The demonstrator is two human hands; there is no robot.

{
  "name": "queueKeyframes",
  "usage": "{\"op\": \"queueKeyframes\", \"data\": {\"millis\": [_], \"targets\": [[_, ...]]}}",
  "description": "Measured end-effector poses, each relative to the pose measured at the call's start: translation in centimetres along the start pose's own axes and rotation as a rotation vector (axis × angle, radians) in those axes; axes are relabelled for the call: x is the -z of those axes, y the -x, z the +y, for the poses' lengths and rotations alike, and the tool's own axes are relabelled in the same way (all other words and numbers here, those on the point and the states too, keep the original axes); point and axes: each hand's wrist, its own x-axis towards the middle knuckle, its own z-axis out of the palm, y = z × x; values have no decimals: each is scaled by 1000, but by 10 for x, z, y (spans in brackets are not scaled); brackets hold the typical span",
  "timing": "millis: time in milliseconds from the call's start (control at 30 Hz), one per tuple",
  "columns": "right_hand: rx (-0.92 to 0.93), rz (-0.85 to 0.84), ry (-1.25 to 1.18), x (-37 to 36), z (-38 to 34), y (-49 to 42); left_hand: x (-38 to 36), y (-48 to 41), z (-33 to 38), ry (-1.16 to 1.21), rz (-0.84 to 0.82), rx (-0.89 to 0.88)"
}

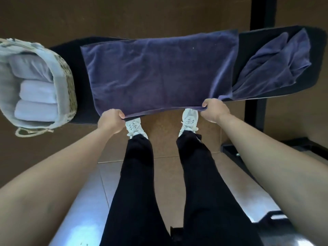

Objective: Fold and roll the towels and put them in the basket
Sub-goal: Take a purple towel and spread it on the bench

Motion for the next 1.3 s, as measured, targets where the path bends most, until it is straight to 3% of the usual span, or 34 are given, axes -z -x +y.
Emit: {"op": "queueKeyframes", "data": {"millis": [167, 300, 400, 567, 700, 833, 1167, 1300], "targets": [[83, 265, -66, -3, -12, -14, -3, -8, 19, 92, 240, -129], [275, 380, 27, -1, -46, -30, 1, -27, 24, 18, 236, -269], [339, 335, 208, -2, -75, -41, 7, -42, 27, 53, 244, -150], [488, 305, 412, -19, -126, -46, 22, -59, 11, 335, 398, 218], [587, 288, 487, -36, -172, -44, 28, -64, -10, 493, 328, 434], [620, 241, 556, -54, -204, -42, 25, -67, -33, 684, 256, 460], [527, 251, 622, -67, -214, -42, 27, -54, -74, 1098, -8, 126], [528, 263, 622, -68, -214, -42, 13, -45, -102, 995, -169, 93]]}}
